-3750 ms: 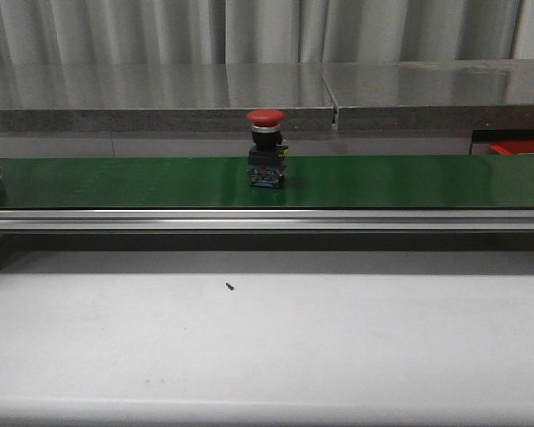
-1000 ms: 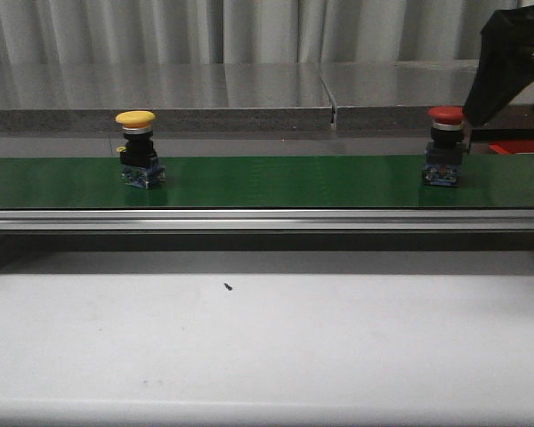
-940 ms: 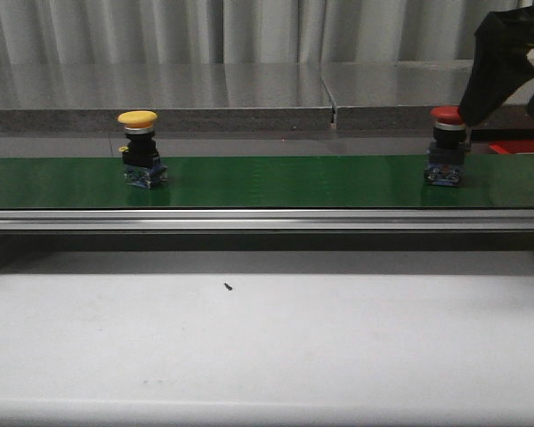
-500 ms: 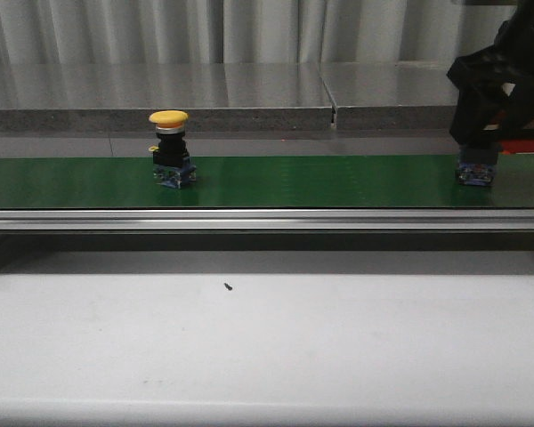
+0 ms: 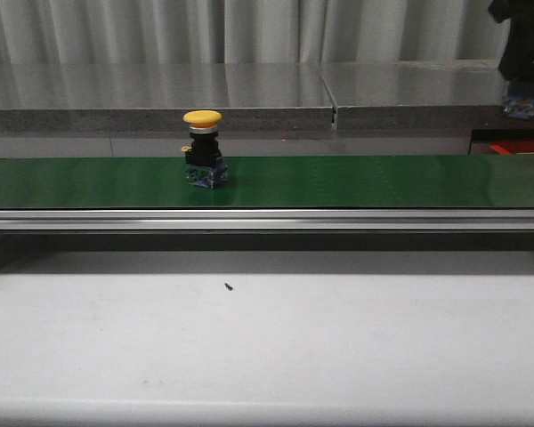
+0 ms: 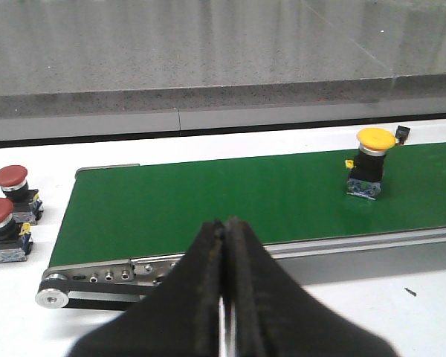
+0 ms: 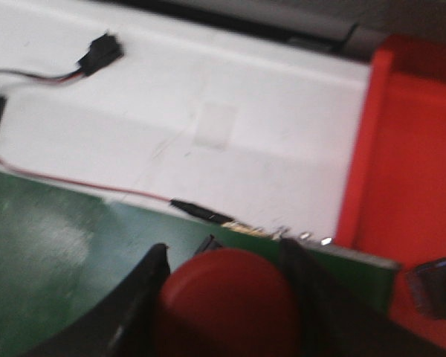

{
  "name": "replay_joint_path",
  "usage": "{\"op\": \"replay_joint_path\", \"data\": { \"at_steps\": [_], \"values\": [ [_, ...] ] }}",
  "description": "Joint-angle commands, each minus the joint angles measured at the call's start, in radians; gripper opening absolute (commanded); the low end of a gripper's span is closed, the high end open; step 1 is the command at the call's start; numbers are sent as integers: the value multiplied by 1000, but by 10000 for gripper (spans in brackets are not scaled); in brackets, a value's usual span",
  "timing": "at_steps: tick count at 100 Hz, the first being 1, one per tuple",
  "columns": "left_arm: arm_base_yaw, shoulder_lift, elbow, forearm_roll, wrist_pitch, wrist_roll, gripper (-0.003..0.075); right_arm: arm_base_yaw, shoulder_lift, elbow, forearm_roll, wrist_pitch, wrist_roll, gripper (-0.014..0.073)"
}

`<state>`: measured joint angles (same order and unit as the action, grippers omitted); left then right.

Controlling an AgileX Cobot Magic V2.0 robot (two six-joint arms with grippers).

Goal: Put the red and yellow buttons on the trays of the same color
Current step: 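Carry the red-capped button into the red tray and release it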

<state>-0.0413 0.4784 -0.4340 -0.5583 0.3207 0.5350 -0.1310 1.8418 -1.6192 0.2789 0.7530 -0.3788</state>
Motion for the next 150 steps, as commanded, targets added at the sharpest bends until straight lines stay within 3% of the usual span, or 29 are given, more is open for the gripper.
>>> {"op": "replay_joint_path", "data": {
  "at_steps": [1, 25, 53, 115, 124, 141, 150],
  "values": [
    [-9, 1, -26, -20, -67, -4, -19, -62, 2, -114, 5, -33, 20, 140],
    [-9, 1, -26, -20, -67, -4, -19, -164, 214, -377, 4, 6, 59, 140],
    [-9, 1, -26, -20, -67, -4, -19, -185, 409, -576, -46, 20, 83, 140],
    [-9, 1, -26, -20, -67, -4, -19, -185, 530, -641, -75, -6, 110, 145],
    [-9, 1, -26, -20, -67, -4, -19, -185, 530, -641, -75, -4, 110, 214],
    [-9, 1, -26, -20, -67, -4, -19, -185, 530, -641, -75, 6, 110, 486],
    [-9, 1, -26, -20, -67, -4, -19, -185, 530, -650, -75, 4, 110, 535]
  ]
}}
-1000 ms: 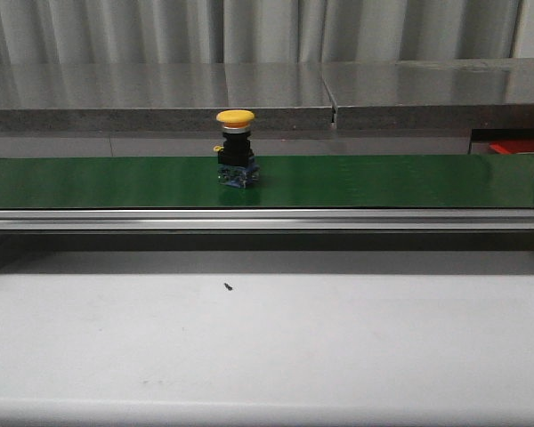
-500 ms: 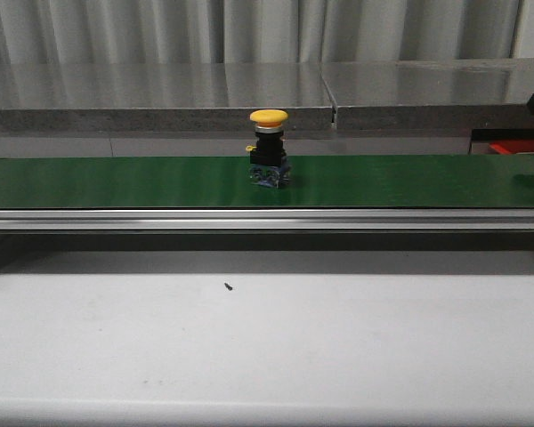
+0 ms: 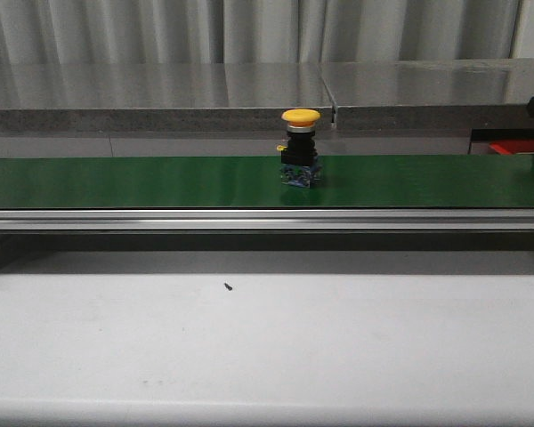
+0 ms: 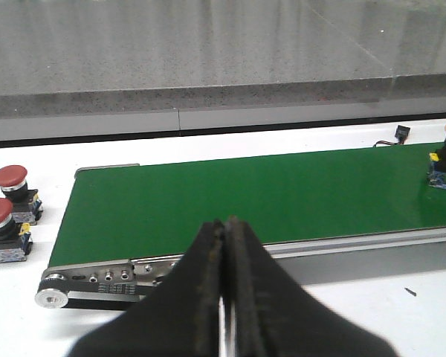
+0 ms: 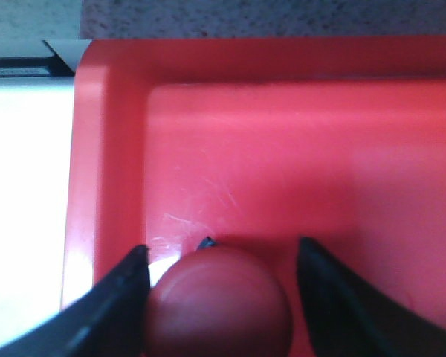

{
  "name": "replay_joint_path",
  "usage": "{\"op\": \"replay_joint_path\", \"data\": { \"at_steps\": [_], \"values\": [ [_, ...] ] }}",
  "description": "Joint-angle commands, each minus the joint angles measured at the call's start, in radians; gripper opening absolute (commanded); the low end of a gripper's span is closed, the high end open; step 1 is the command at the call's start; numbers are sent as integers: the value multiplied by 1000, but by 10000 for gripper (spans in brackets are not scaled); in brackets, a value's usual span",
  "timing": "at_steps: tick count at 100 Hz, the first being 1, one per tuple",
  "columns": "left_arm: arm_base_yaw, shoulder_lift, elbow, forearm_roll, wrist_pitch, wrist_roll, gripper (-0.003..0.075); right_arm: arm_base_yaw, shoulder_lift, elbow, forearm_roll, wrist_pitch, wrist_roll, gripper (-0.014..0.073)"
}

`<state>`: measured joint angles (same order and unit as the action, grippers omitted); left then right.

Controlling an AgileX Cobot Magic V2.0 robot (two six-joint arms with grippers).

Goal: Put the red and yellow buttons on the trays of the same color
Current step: 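Carry the red-capped button into the red tray and release it, then grasp the yellow-capped button at the belt end with the right gripper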

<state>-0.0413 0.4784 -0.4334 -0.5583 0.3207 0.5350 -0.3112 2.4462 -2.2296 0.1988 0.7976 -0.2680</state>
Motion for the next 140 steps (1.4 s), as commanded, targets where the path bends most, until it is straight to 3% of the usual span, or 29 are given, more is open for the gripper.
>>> {"op": "replay_joint_path", "data": {
  "at_steps": [1, 27, 44, 73, 113, 140],
  "values": [
    [-9, 1, -27, -20, -67, -4, -19, -5, -75, -41, 5, -41, -1, 538],
    [-9, 1, -27, -20, -67, -4, -19, -2, -118, -137, 29, 36, -1, 539],
    [-9, 1, -27, -20, -67, -4, -19, 14, -199, -138, 106, 69, -71, 538],
    [-9, 1, -27, -20, -67, -4, -19, 86, -298, -131, 93, 212, -100, 538],
    [-9, 1, -27, -39, -69, -4, -19, 116, -423, -25, 88, 326, -155, 517],
    [-9, 3, -27, -39, -69, -4, -19, 118, -544, 168, 142, 325, -210, 488]
  ]
}}
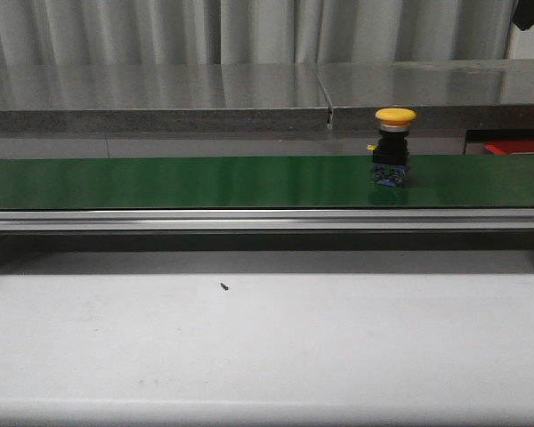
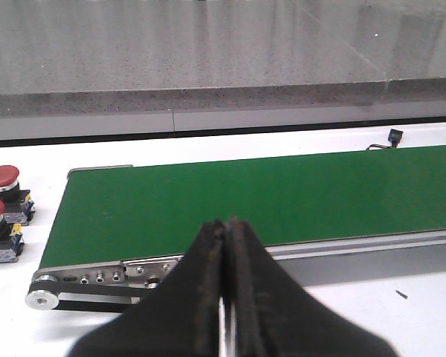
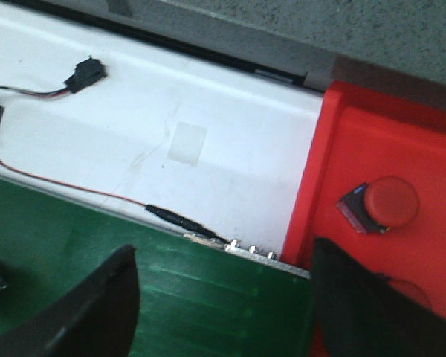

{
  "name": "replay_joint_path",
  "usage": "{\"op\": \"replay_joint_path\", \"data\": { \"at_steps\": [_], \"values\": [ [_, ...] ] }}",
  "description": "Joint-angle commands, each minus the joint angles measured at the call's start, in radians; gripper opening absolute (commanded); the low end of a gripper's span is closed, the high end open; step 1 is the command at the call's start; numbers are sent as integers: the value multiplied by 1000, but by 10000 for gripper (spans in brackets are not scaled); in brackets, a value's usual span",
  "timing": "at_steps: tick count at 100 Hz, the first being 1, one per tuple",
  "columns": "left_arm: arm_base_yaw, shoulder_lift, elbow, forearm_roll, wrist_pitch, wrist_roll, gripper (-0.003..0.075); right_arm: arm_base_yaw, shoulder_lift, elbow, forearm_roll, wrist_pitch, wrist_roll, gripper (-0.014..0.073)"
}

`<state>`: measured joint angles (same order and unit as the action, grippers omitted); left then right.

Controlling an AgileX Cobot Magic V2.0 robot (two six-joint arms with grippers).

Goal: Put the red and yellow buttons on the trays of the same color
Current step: 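Grasp the yellow-capped button at the belt end with the right gripper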

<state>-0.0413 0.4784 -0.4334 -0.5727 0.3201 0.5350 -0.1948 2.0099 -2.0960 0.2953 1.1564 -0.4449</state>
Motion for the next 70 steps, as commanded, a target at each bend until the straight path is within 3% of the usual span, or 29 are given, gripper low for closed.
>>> {"op": "replay_joint_path", "data": {
  "at_steps": [1, 48, 70],
  "values": [
    [-9, 3, -27, -24, -68, -4, -19, 2, -111, 41, 50, -35, -36, 488],
    [-9, 3, -27, -26, -67, -4, -19, 2, -473, 677, 84, -242, -134, 493],
    [-9, 3, -27, -27, -67, -4, -19, 3, -517, 808, 109, -270, -141, 596]
  ]
}}
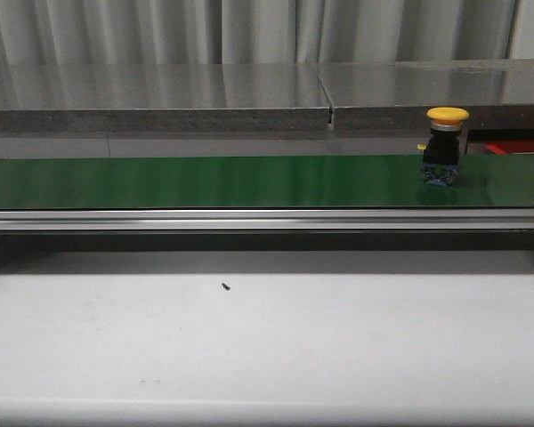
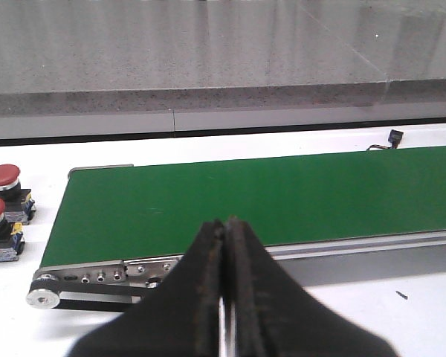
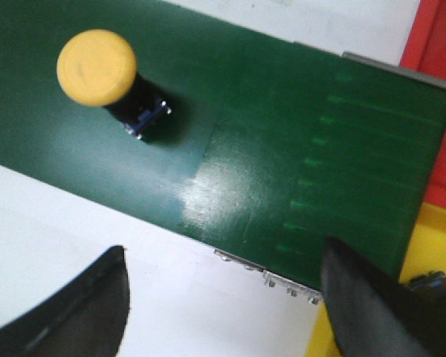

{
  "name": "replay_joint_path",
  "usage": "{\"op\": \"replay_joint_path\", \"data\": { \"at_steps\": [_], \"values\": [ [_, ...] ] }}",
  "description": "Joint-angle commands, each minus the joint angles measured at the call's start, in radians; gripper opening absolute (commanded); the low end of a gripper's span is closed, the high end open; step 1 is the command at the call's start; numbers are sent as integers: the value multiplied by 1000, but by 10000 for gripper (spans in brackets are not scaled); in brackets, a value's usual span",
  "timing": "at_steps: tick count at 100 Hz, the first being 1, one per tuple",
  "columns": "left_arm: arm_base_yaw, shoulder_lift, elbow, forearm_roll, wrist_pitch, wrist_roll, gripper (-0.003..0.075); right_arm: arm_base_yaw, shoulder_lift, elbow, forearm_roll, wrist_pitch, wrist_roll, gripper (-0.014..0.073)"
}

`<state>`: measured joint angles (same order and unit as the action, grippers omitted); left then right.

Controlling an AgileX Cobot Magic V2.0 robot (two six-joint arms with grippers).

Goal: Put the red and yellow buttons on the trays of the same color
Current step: 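Grasp the yellow-capped button at the belt end with the right gripper, then place the yellow-capped button into the yellow tray and withdraw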

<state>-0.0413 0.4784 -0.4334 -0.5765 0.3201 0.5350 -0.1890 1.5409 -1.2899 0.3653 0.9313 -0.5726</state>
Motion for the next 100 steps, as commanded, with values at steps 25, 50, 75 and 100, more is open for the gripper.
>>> {"op": "replay_joint_path", "data": {
  "at_steps": [25, 50, 75, 100],
  "values": [
    [-9, 3, -27, -23, -67, -4, -19, 55, -45, 12, 73, -112, -51, 615],
    [-9, 3, -27, -23, -67, -4, -19, 77, 25, -24, 72, -178, -51, 615],
    [-9, 3, -27, -23, -67, -4, -19, 77, 167, -131, 70, -190, -51, 615],
    [-9, 5, -27, -23, -67, -4, -19, 71, 295, -221, 43, -166, -17, 575]
  ]
}}
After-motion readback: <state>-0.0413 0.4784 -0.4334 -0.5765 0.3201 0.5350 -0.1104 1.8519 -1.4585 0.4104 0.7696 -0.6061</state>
